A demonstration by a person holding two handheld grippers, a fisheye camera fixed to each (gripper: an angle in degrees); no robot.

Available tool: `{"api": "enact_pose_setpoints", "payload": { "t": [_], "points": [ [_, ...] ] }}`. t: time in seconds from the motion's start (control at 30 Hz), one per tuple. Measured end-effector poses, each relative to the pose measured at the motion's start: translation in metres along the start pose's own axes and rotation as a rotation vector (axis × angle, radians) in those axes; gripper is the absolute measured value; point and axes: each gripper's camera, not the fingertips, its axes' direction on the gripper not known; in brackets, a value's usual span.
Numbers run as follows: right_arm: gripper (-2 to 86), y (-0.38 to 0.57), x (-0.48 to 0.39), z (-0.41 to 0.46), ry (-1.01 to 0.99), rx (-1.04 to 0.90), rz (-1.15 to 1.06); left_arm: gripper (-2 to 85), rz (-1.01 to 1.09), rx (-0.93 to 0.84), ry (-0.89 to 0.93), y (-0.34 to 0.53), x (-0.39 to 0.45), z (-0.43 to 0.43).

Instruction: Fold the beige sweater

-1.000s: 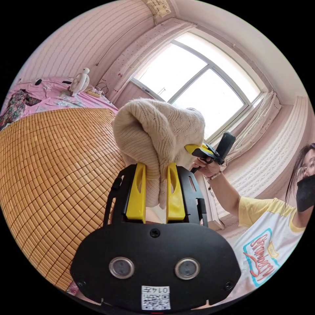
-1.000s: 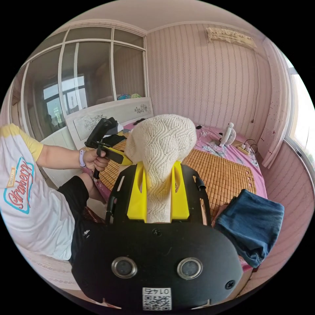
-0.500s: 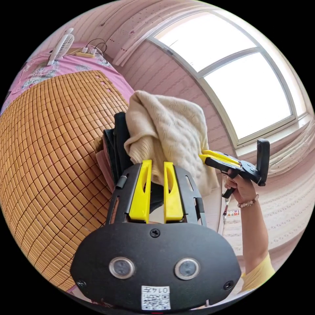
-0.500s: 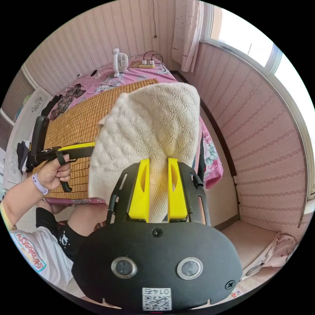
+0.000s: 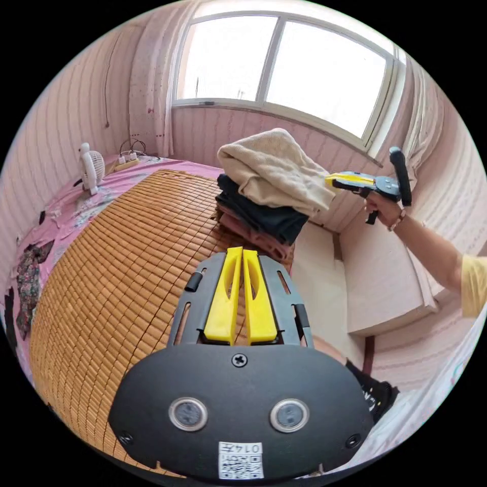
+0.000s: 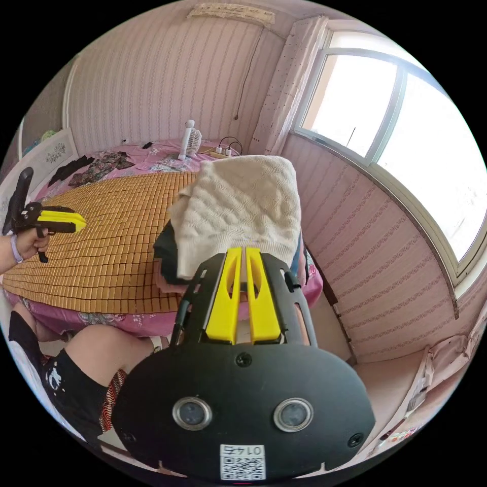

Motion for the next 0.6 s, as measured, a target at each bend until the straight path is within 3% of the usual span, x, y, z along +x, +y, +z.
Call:
{"api": "enact_pose_setpoints", "payload": {
  "t": [0.1,0.27,0.33,0.47,0.6],
  "points": [
    [0.7,0.034,-0.043,-0.018,-0.154,-0.019,-0.100,-0.6,-0.001,-0.055,-0.190,0.113,-0.015,-0.078],
    [-0.3,0.048,-0.140,-0.008,-0.247,-0.141,-0.397,-0.6,-0.487,-0.024,-0.271,0.347,-0.069,-0.248],
    [-0.4,0.032,-0.179,-0.001,-0.286,-0.157,-0.472,-0.7,-0.622,0.005,-0.359,0.414,-0.073,-0.304],
    [-0.5,-0.032,-0.279,0.005,-0.559,-0.091,-0.514,-0.6,-0.894,0.159,-0.535,0.538,-0.063,-0.415],
    [-0.4,-0.086,-0.400,0.013,-0.787,-0.074,-0.565,-0.6,-1.030,0.261,-0.686,0.617,-0.051,-0.478]
  ]
}}
